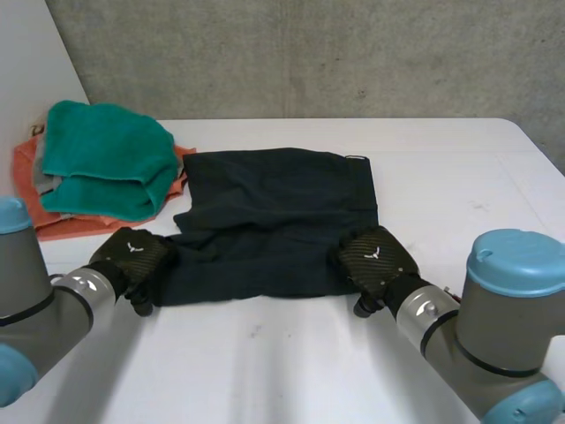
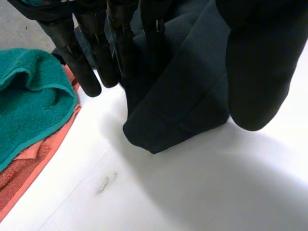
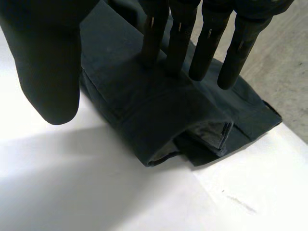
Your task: Fold the laundry.
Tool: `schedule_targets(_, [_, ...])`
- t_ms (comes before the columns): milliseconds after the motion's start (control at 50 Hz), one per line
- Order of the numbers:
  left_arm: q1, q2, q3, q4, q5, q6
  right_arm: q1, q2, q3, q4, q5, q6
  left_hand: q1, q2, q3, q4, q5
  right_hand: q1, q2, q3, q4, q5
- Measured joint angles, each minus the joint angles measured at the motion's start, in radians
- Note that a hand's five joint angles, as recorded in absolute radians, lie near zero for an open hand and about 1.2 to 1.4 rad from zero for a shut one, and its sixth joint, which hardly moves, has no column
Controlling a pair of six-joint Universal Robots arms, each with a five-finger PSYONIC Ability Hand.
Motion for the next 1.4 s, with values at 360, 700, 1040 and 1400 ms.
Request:
schedule_targets(360, [-0.016, -0.164, 0.116, 0.061, -0.066, 0.072, 0.031, 0.142, -0.038, -0.232, 0.062, -0.082, 0.362, 0.366, 0.348, 0.362, 0.366, 0.519, 0.564, 0.554, 0.558, 0.572])
schedule_targets(700, [-0.083, 0.359, 0.255, -0.130, -0.095, -0.073, -0.059, -0.201, -0.212, 0.048, 0.098, -0.044, 0.656, 0.711, 0.709, 0.731, 0.707, 0.577, 0.610, 0.649, 0.658, 0.650])
schedule_targets(1040, [-0.139, 0.382, 0.715, -0.543, -0.087, -0.235, -0.218, -0.234, -0.737, 0.595, -0.045, 0.084, 0.659, 0.714, 0.713, 0.732, 0.707, 0.599, 0.610, 0.650, 0.658, 0.650])
schedule_targets(1400, [-0.171, -0.220, 1.348, -0.377, -0.132, -0.267, -0.154, 0.143, -1.013, 0.228, 0.140, 0.090, 0.661, 0.715, 0.714, 0.736, 0.707, 0.599, 0.620, 0.653, 0.659, 0.650])
